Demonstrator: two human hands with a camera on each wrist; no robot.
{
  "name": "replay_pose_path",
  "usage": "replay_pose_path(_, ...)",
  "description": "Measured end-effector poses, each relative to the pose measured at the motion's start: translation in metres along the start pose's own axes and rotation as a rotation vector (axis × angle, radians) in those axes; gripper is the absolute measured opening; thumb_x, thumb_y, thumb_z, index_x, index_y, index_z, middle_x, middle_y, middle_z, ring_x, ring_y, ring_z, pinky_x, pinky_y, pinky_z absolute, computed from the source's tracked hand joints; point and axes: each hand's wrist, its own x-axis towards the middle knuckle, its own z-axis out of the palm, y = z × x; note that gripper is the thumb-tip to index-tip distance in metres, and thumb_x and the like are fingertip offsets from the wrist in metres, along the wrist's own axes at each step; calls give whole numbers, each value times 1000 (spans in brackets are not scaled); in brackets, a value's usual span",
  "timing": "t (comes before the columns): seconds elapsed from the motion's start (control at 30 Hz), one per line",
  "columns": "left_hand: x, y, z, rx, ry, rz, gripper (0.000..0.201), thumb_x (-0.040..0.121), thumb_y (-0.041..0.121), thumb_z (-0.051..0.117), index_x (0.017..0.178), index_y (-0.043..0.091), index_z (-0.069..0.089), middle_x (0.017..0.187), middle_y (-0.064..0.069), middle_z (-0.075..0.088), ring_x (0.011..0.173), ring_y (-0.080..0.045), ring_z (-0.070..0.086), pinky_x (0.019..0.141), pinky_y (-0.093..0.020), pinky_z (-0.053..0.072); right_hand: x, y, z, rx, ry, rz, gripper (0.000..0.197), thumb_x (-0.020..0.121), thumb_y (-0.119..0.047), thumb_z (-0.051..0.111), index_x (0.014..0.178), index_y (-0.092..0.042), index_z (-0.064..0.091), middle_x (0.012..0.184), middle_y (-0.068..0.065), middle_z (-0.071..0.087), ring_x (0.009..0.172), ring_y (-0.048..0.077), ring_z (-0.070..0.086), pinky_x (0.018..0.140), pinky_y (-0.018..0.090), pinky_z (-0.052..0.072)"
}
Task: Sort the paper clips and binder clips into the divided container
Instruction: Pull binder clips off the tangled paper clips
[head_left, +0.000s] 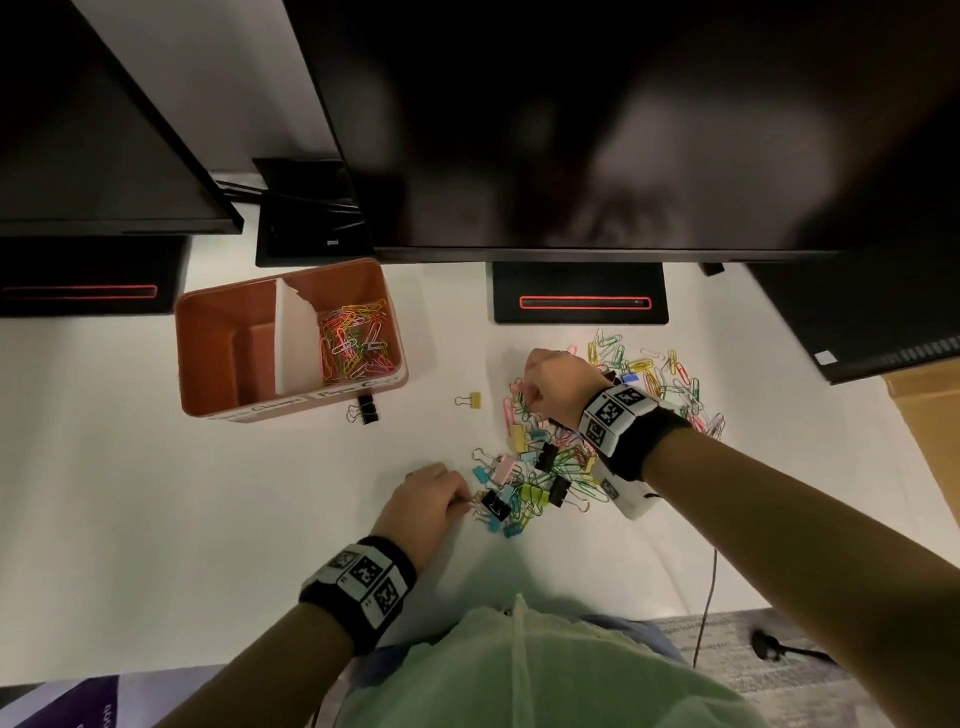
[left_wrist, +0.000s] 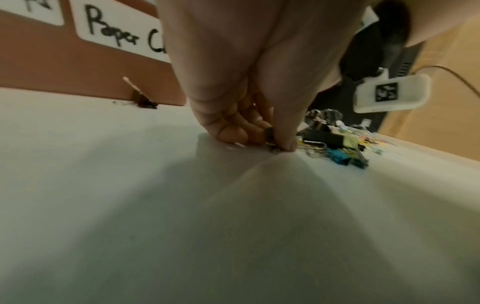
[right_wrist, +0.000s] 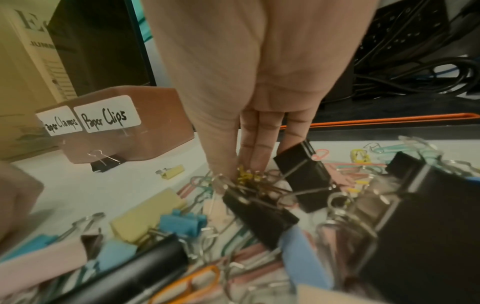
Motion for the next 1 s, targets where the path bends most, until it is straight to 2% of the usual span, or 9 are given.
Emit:
replay_pose_path(0.07, 5, -3, -5, -11, 62, 8, 9, 85, 19, 60, 88, 12, 65, 90, 0, 53, 87, -17, 49, 81, -29, 44, 1, 0, -3, 38, -7, -14, 10, 82, -11, 58, 84, -10, 68, 103, 5, 61, 92, 25, 60, 84, 37, 51)
replay_pose_path(0.2, 16, -12, -17, 73, 131, 38, 6, 84, 12, 60, 86, 8, 64, 90, -5, 55, 85, -18, 46, 76, -26, 39, 3, -1, -10, 158, -19, -24, 8, 84, -9, 59, 90, -9, 65, 98, 6, 67, 92, 23, 61, 77, 27, 46)
replay_pose_path(0.33, 20, -18, -24, 78, 146, 49, 5, 85, 7, 56, 87, 9, 60, 87, -5, 59, 81, -19, 48, 72, -30, 41, 5, -5, -12, 217, -44, -15, 22, 85, -7, 57, 107, -9, 60, 102, 8, 67, 95, 22, 60, 82, 28, 47)
replay_pose_path(0.47, 21, -21, -25, 52, 148, 74, 9, 85, 8, 58, 92, 11, 62, 88, -3, 61, 83, -17, 50, 75, -30, 43, 6, -6, -13, 172, -56, -29, 18, 87, -8, 56, 102, -9, 67, 105, 7, 68, 98, 23, 61, 85, 30, 48)
replay_pose_path(0.6, 22, -24, -26, 48, 120, 60, 6, 85, 12, 59, 89, 12, 64, 88, -2, 59, 84, -18, 51, 75, -26, 41, 6, -7, -12, 147, -54, -38, 20, 88, -7, 54, 100, -9, 69, 107, 7, 68, 100, 23, 60, 86, 31, 48)
replay_pose_path(0.7, 22, -25, -31, -6, 112, 54, 5, 84, 13, 61, 89, 12, 63, 83, 1, 56, 81, -17, 51, 75, -30, 46, 4, -4, -11, 132, -47, -60, 20, 87, -7, 52, 99, -9, 68, 106, 8, 67, 98, 23, 60, 82, 29, 45)
replay_pose_path(0.83, 21, -20, -40, -62, 104, 79, 20, 83, 14, 64, 103, 12, 63, 86, 2, 58, 80, -14, 53, 75, -25, 44, 0, 7, -14, 181, 24, -64, 18, 87, -9, 54, 100, -11, 66, 100, 6, 69, 93, 22, 62, 81, 28, 48)
replay_pose_path(0.93, 25, -17, -39, 26, -16, 131, 26, 83, 15, 64, 109, 12, 63, 88, 1, 57, 83, -13, 51, 78, -23, 41, 2, 7, -15, 235, 40, -35, 27, 88, -9, 54, 114, -13, 58, 97, 6, 68, 85, 18, 59, 82, 31, 49)
replay_pose_path(1.0, 27, -15, -38, 76, -54, 142, 20, 84, 17, 63, 103, 10, 65, 93, -5, 60, 88, -17, 53, 81, -29, 45, 6, 2, -13, 255, 10, -23, 36, 88, -7, 53, 123, -14, 52, 100, 6, 68, 87, 18, 58, 83, 29, 47)
